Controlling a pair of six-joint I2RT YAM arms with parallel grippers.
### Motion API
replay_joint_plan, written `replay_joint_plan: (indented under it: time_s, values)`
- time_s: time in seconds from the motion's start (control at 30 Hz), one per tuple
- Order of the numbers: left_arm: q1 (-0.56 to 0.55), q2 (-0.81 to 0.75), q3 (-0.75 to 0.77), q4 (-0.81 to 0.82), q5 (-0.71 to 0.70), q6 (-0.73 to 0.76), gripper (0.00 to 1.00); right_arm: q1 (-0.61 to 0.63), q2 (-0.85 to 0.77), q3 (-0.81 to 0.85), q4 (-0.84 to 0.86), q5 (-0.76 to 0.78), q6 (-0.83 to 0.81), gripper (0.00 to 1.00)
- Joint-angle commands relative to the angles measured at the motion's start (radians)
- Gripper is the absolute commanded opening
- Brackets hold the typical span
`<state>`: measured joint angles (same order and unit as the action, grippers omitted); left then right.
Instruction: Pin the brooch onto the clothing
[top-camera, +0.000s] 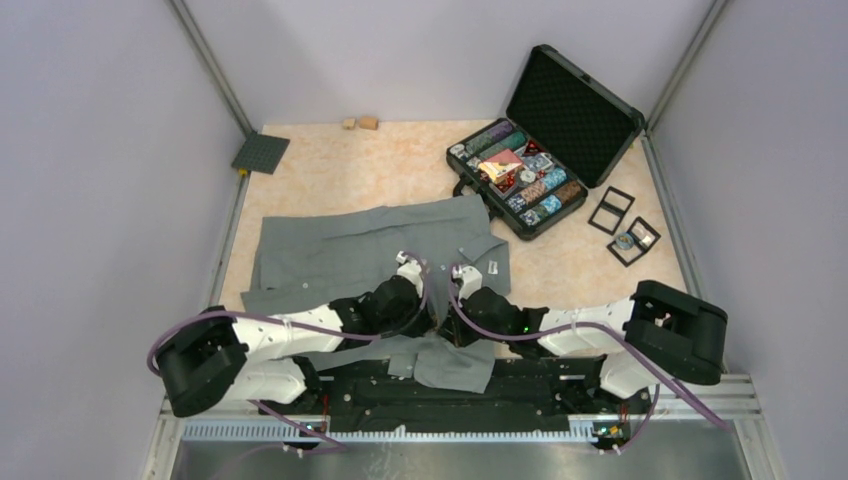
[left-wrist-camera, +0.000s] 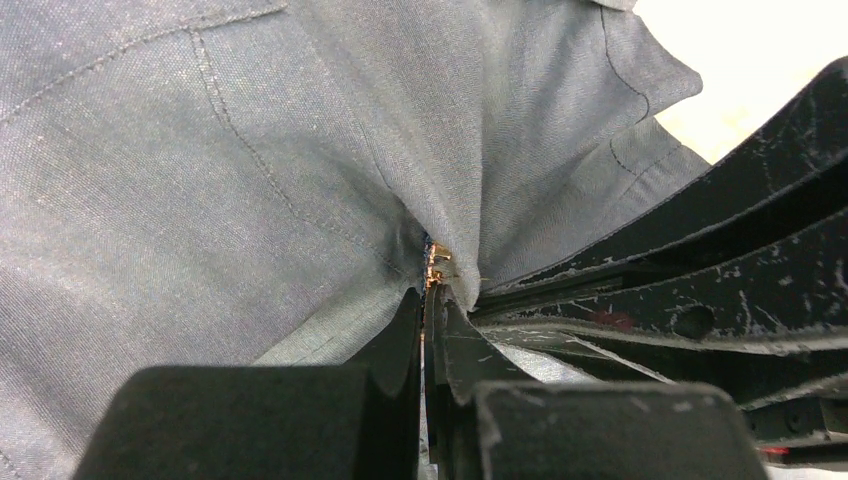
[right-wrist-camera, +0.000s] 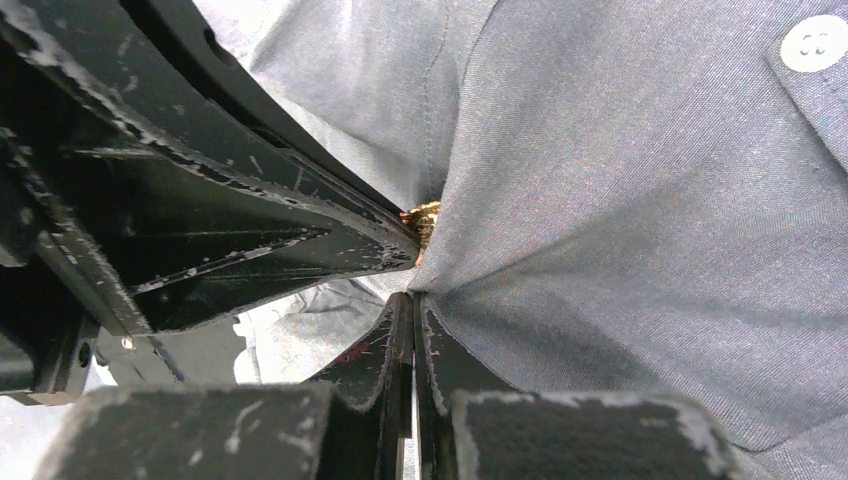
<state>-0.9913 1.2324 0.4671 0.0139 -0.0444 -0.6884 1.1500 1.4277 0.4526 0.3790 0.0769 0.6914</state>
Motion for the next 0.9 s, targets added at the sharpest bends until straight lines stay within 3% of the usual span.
replay_joint_plan:
  time_s: [0.0, 0.2, 0.37, 0.53, 0.67, 0.87]
  values:
    - [-0.004, -0.054, -0.050, 0.121, -0.042, -0.042, 0.00, 0.023, 0.025, 0.024, 0.063, -0.072, 0.012, 0.00]
    - [-0.004, -0.102, -0.088, 0.144, -0.069, -0.057, 0.00, 0.022, -0.021, 0.035, 0.018, -0.050, 0.004, 0.00]
    - [-0.003, -0.107, -0.114, 0.174, -0.045, -0.056, 0.00, 0.022, -0.149, 0.076, -0.122, 0.005, -0.037, 0.34]
    - [-0.003, -0.106, -0.129, 0.217, -0.019, -0.056, 0.00, 0.022, -0.275, 0.091, -0.257, 0.082, -0.071, 0.57]
    - [-0.003, -0.115, -0.133, 0.232, -0.019, -0.052, 0.00, 0.021, -0.325, 0.054, -0.297, 0.156, -0.070, 0.63]
    - [-0.003, -0.117, -0.136, 0.236, -0.015, -0.050, 0.00, 0.020, -0.322, -0.027, -0.217, 0.154, -0.037, 0.65]
